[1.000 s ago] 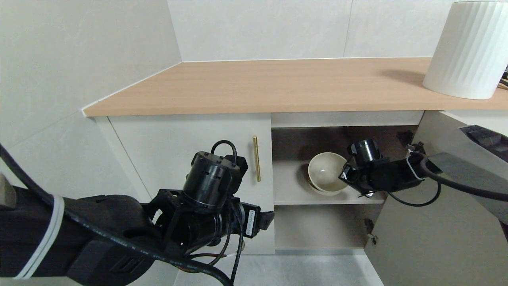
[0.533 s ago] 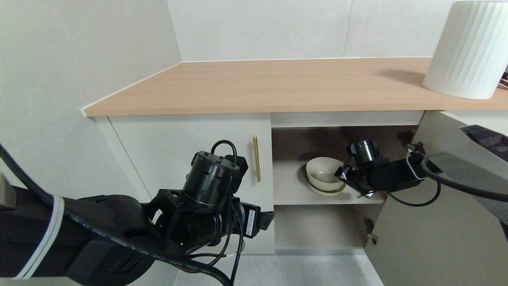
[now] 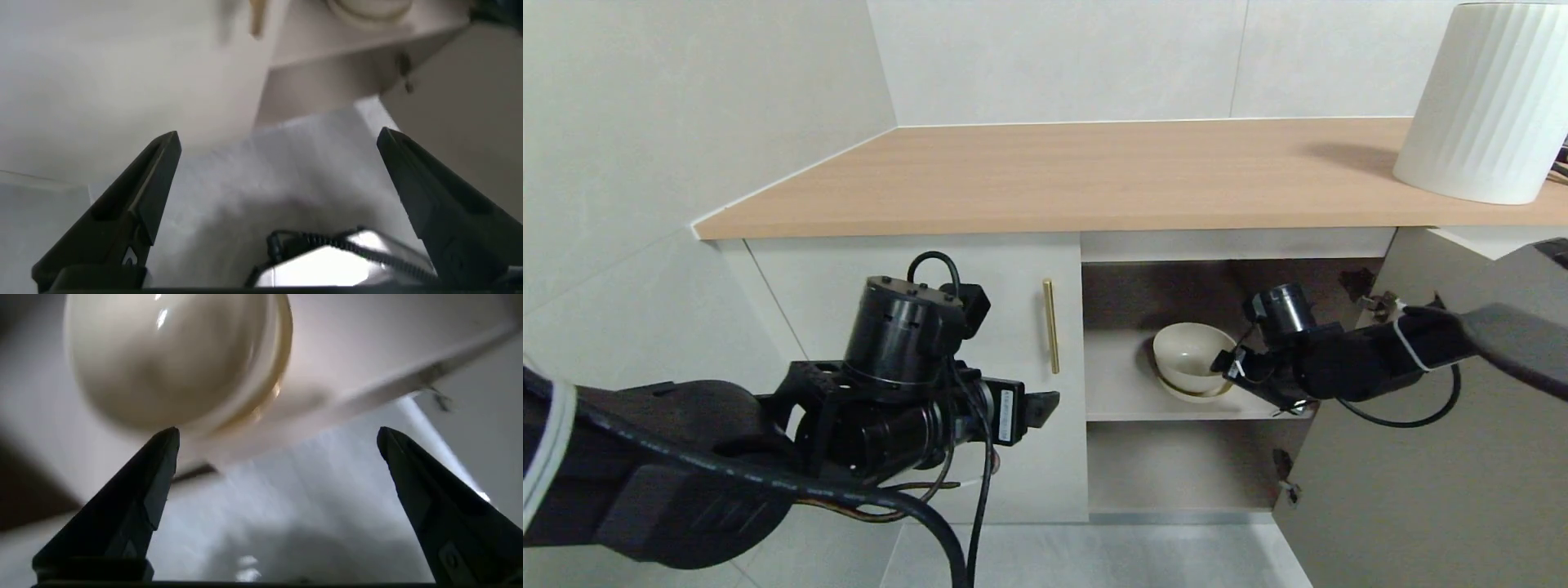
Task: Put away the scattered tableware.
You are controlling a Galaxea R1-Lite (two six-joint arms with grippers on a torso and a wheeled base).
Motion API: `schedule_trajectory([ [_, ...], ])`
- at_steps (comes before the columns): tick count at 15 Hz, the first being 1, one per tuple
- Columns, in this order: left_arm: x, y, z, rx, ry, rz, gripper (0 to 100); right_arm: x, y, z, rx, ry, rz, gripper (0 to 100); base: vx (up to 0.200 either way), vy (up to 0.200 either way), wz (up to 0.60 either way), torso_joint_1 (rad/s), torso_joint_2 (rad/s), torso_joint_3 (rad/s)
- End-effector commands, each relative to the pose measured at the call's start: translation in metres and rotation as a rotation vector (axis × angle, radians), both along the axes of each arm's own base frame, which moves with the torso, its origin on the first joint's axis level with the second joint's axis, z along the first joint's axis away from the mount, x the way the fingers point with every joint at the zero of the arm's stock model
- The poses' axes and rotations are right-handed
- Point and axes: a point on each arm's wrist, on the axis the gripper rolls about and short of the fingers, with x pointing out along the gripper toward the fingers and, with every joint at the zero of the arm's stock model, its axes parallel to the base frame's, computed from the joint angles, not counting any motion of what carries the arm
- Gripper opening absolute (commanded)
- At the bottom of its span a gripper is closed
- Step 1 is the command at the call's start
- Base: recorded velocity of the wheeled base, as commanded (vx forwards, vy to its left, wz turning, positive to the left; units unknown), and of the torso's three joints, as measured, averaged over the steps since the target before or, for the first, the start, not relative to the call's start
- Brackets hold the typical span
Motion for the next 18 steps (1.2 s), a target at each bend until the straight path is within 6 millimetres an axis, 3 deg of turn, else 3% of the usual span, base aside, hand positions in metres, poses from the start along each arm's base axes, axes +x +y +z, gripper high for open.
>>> schedule_trajectory([
  [1,-0.005,0.021,0.022,-0.041,-0.058,0.042,100,-0.061,-0.008,0.058,-0.031,-0.071,0.101,100,0.000,0.000,0.00,0.000,0.00,0.000],
  [3,-0.022,0.047,0.031,-0.069,-0.078,0.062,100,-0.121,-0.021,0.107,-0.032,-0.125,0.235,100,0.000,0.000,0.00,0.000,0.00,0.000],
  [6,-0.053,0.070,0.037,-0.109,-0.097,0.032,100,-0.183,-0.021,0.134,-0.019,-0.051,0.368,100,0.000,0.000,0.00,0.000,0.00,0.000],
  [9,-0.066,0.078,0.040,-0.122,-0.118,0.031,100,-0.199,-0.021,0.136,-0.029,-0.037,0.396,100,0.000,0.000,0.00,0.000,0.00,0.000],
  [10,-0.076,0.087,0.043,-0.138,-0.140,0.046,100,-0.219,-0.031,0.135,-0.025,-0.046,0.403,100,0.000,0.000,0.00,0.000,0.00,0.000],
  [12,-0.077,0.091,0.042,-0.138,-0.142,0.059,100,-0.231,-0.038,0.134,-0.026,-0.057,0.402,100,0.000,0.000,0.00,0.000,0.00,0.000],
  [16,-0.073,0.088,0.041,-0.131,-0.133,0.052,100,-0.238,-0.042,0.132,-0.029,-0.050,0.406,100,0.000,0.000,0.00,0.000,0.00,0.000],
  [18,-0.071,0.087,0.037,-0.123,-0.119,0.051,100,-0.238,-0.042,0.131,-0.031,-0.046,0.405,100,-0.200,0.000,0.00,0.000,0.00,-0.002],
])
